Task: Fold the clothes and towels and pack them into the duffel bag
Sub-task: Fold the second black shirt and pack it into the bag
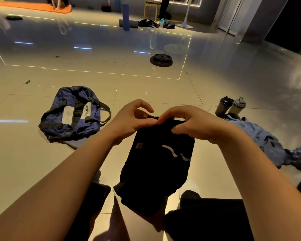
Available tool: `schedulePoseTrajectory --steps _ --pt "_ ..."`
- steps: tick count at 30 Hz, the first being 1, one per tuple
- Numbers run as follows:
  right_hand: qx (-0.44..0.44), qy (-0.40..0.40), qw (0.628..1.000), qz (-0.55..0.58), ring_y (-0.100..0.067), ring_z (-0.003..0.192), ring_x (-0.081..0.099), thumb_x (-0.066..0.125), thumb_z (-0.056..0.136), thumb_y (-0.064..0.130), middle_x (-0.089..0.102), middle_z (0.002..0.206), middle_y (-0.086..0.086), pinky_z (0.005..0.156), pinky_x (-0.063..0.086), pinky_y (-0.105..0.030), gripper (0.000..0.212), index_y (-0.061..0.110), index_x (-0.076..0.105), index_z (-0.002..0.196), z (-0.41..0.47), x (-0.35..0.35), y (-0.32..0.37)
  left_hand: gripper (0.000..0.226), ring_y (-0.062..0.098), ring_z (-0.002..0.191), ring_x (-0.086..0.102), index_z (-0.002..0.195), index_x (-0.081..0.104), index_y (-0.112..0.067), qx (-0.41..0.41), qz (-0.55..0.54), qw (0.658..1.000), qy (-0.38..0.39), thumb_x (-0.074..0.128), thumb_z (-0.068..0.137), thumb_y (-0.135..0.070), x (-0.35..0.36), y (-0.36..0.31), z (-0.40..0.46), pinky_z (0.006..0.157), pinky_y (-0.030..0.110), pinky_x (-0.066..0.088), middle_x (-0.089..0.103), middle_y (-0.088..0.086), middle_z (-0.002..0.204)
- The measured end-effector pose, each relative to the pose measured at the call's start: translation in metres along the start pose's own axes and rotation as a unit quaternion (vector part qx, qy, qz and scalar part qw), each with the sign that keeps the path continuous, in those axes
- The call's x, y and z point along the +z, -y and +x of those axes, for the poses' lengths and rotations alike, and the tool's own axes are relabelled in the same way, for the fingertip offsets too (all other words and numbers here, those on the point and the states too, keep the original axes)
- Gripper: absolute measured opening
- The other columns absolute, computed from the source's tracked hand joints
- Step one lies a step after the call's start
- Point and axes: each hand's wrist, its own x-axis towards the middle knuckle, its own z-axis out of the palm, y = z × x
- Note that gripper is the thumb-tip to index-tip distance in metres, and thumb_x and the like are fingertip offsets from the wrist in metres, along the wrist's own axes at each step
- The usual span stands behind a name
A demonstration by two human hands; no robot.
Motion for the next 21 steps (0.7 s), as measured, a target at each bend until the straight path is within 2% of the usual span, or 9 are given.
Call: schedulePoseTrajectory --steps 2,5,7,9,12,15,17,19,21 --pt "-0.013 -0.019 1.0 0.003 -0.013 0.1 0.056 0.058 0.089 0.004 0.057 0.11 0.008 0.089 0.053 -0.031 0.031 0.033 0.062 0.097 -0.001 -0.004 -0.002 0.023 0.024 0.09 0.067 0.101 0.06 -0.021 0.009 -0.01 1.0 0.004 0.07 0.082 -0.015 -0.002 0.002 0.002 0.079 0.03 0.055 0.069 0.009 0.095" --pt "-0.016 -0.05 0.998 0.036 -0.023 0.092 0.066 0.064 0.089 0.016 0.061 0.106 0.001 0.081 0.059 -0.039 0.032 0.041 0.052 0.105 -0.001 -0.006 -0.006 0.021 0.028 0.094 0.066 0.1 0.059 -0.023 0.031 -0.011 0.999 -0.022 0.068 0.084 -0.011 -0.004 0.002 0.001 0.08 0.032 0.056 0.066 0.01 0.1" --pt "-0.029 -0.069 0.997 0.026 -0.024 0.091 0.067 0.064 0.089 0.024 0.062 0.103 -0.001 0.08 0.059 -0.037 0.034 0.045 0.049 0.11 -0.001 -0.005 -0.007 0.025 0.026 0.092 0.066 0.1 0.058 -0.023 0.049 -0.023 0.998 -0.038 0.071 0.078 -0.017 -0.007 -0.001 -0.003 0.077 0.03 0.056 0.066 0.01 0.1" --pt "-0.052 -0.071 0.996 0.009 -0.022 0.089 0.067 0.061 0.091 0.027 0.065 0.096 0.001 0.079 0.058 -0.032 0.023 0.044 0.057 0.106 0.0 -0.002 -0.003 0.029 0.022 0.089 0.068 0.1 0.058 -0.023 0.069 -0.027 0.996 -0.05 0.07 0.074 -0.021 -0.012 -0.003 -0.008 0.076 0.028 0.056 0.067 0.008 0.097" --pt "-0.066 -0.047 0.997 0.011 -0.019 0.089 0.065 0.057 0.093 0.022 0.067 0.094 0.005 0.076 0.055 -0.024 0.018 0.039 0.06 0.094 0.003 0.002 0.003 0.026 0.017 0.085 0.068 0.098 0.059 -0.024 0.09 -0.015 0.994 -0.063 0.07 0.075 -0.019 -0.017 -0.001 -0.014 0.075 0.026 0.056 0.067 0.002 0.092" --pt "-0.05 -0.032 0.998 0.017 -0.014 0.087 0.062 0.057 0.094 0.021 0.064 0.097 0.007 0.066 0.053 -0.015 0.013 0.033 0.059 0.094 0.005 0.004 0.006 0.03 0.019 0.085 0.068 0.097 0.06 -0.024 0.107 -0.007 0.992 -0.072 0.071 0.069 -0.027 -0.018 0.0 -0.019 0.077 0.027 0.057 0.067 0.001 0.091" --pt "-0.033 -0.038 0.999 0.005 -0.014 0.089 0.061 0.058 0.093 0.026 0.062 0.097 0.006 0.067 0.05 -0.016 0.006 0.028 0.06 0.099 0.007 0.006 0.006 0.03 0.019 0.085 0.068 0.096 0.06 -0.024 0.12 -0.005 0.989 -0.083 0.07 0.067 -0.028 -0.018 -0.001 -0.02 0.079 0.028 0.057 0.066 0.002 0.093" --pt "-0.028 -0.051 0.998 -0.014 -0.015 0.089 0.062 0.059 0.092 0.03 0.062 0.095 0.005 0.069 0.049 -0.017 0.012 0.025 0.063 0.102 0.01 0.01 0.006 0.03 0.017 0.084 0.068 0.096 0.059 -0.023 0.129 -0.01 0.988 -0.089 0.07 0.068 -0.027 -0.018 -0.002 -0.022 0.078 0.027 0.057 0.065 0.004 0.095" --pt "-0.035 -0.073 0.997 -0.009 -0.015 0.088 0.062 0.06 0.092 0.03 0.064 0.09 0.004 0.069 0.048 -0.019 0.01 0.024 0.066 0.096 0.012 0.014 0.008 0.03 0.016 0.085 0.068 0.097 0.059 -0.024 0.129 -0.009 0.988 -0.087 0.069 0.069 -0.027 -0.019 -0.002 -0.023 0.076 0.025 0.056 0.065 0.004 0.096"
